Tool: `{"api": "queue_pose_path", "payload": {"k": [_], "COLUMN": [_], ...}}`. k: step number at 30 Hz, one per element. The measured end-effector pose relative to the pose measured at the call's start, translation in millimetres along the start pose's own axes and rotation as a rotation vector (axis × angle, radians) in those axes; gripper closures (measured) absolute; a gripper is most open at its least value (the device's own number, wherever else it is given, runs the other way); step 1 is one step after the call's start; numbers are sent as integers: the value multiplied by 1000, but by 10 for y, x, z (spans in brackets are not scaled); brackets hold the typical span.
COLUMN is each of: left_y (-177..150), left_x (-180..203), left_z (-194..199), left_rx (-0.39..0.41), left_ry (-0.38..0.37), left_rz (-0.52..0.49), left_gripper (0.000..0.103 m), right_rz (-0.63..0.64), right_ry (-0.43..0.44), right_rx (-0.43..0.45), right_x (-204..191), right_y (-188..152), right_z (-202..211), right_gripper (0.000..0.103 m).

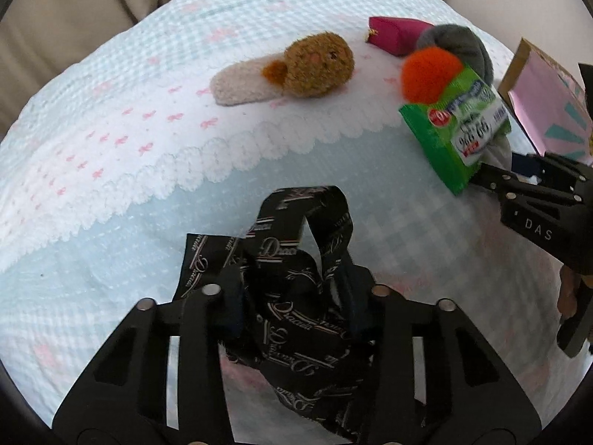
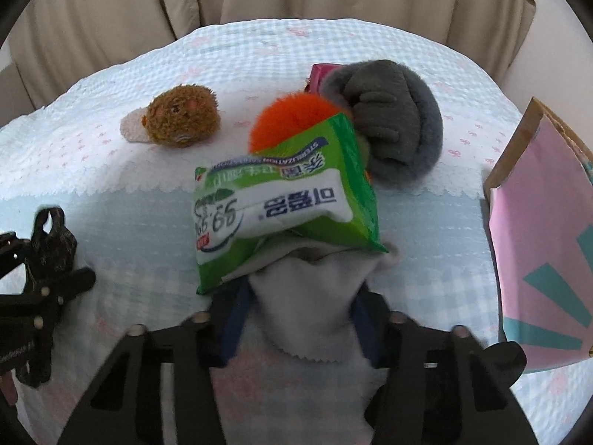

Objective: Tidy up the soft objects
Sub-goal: 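Grasp the black patterned cloth with left tool while right tool grasps the grey cloth, then carry both cloths over the pink cardboard box with both tools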

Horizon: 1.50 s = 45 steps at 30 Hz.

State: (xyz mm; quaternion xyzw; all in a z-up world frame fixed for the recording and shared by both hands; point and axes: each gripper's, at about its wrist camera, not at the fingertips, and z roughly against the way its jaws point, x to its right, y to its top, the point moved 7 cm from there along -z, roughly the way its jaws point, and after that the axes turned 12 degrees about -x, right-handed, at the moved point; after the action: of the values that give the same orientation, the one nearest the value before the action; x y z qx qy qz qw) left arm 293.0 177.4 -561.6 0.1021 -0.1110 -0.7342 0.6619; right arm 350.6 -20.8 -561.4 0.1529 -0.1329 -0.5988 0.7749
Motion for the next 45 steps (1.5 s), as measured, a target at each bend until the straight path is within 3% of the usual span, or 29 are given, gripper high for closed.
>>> {"api": "queue_pose_path", "payload": {"k": [3, 6, 17, 26, 34, 40, 45], "left_y": [28, 68, 181, 380, 578, 762, 944], "left_x": [0, -31, 3, 42, 216, 539, 1000], "left_z": [16, 60, 604, 1436, 2303, 2872, 3180], "left_rx": [-1, -1, 58, 137, 220, 269, 290], "left_ry": [-5, -22, -54, -84, -115, -138, -163], "left_rz": [10, 21, 11, 15, 7, -5, -1], "left_gripper": [76, 80, 84, 84, 84, 84, 84], "right_rz": [-25, -48, -146, -196, -202, -211, -244], "right_ry": [-8, -21, -26, -60, -86, -88, -73], "right_rx": [-2, -1, 19, 67, 141, 199, 228], "right_x": [15, 28, 76, 150, 238, 430, 824], "right_y": [19, 31, -73, -15, 108, 149, 147], "right_z": [8, 18, 527, 1285, 2211, 2802, 3149], "right_gripper": [80, 86, 87, 87, 87, 87, 87]}}
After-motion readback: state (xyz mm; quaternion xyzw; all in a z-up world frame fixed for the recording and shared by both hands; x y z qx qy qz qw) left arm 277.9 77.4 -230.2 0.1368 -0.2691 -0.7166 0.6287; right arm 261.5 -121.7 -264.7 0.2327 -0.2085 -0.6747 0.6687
